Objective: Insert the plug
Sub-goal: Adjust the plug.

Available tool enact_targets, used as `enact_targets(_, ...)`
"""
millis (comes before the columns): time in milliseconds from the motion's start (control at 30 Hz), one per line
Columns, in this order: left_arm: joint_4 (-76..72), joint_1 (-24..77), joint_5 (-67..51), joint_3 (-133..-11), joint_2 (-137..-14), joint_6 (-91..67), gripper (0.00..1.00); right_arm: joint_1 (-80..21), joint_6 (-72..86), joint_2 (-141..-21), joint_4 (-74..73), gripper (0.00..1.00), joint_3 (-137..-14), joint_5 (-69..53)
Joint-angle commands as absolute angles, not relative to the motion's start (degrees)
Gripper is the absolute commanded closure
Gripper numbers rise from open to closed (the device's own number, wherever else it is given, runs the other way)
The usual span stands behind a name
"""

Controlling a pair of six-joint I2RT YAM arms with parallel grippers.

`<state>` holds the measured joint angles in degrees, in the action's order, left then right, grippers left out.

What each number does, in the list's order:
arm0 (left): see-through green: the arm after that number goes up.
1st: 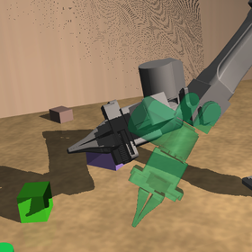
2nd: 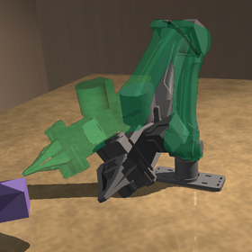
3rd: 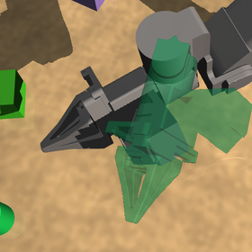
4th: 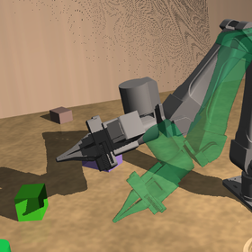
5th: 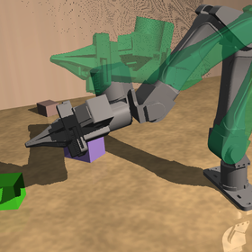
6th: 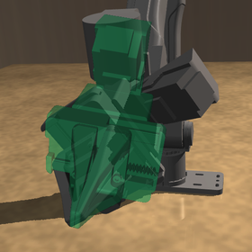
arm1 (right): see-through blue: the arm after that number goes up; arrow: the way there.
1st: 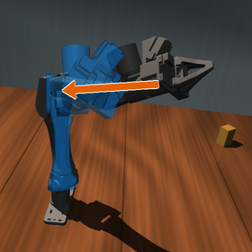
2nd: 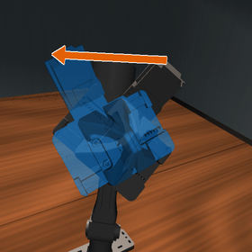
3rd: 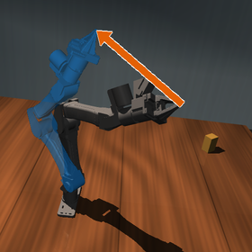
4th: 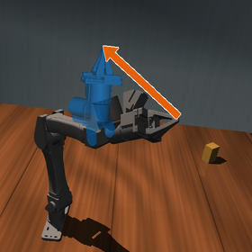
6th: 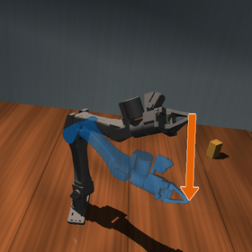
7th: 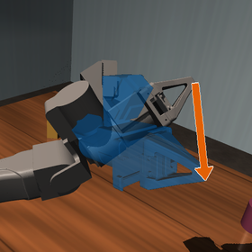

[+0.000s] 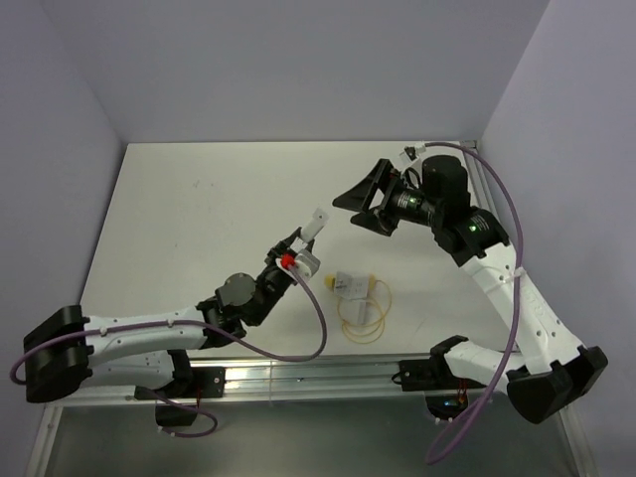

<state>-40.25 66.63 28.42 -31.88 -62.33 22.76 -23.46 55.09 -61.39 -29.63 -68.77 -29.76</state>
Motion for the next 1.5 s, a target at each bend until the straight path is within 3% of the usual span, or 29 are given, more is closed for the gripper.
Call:
enact_targets(0,-63.76,70.74,39.98,-31.56,-67.04,43.30,1.00,-22.94,58.52,-63.98,-34.62,0.14,-72.86,-29.54)
enact_targets(333,-93.22,76.20,43.51,-34.10,-87.61,71.69,1.00,-24.78,58.28,-69.87,-39.90,0.18,-77.87,-26.11)
enact_targets(1133,-103.44,78.75,43.86,-36.12,-95.01,80.50,1.00,-26.02,45.53,-70.58,-38.24,0.23,-68.21,-26.89)
enact_targets(1467,-106.35,80.24,44.56,-35.25,-94.31,82.35,1.00,-25.31,47.72,-71.72,-29.28,0.27,-62.14,-36.37)
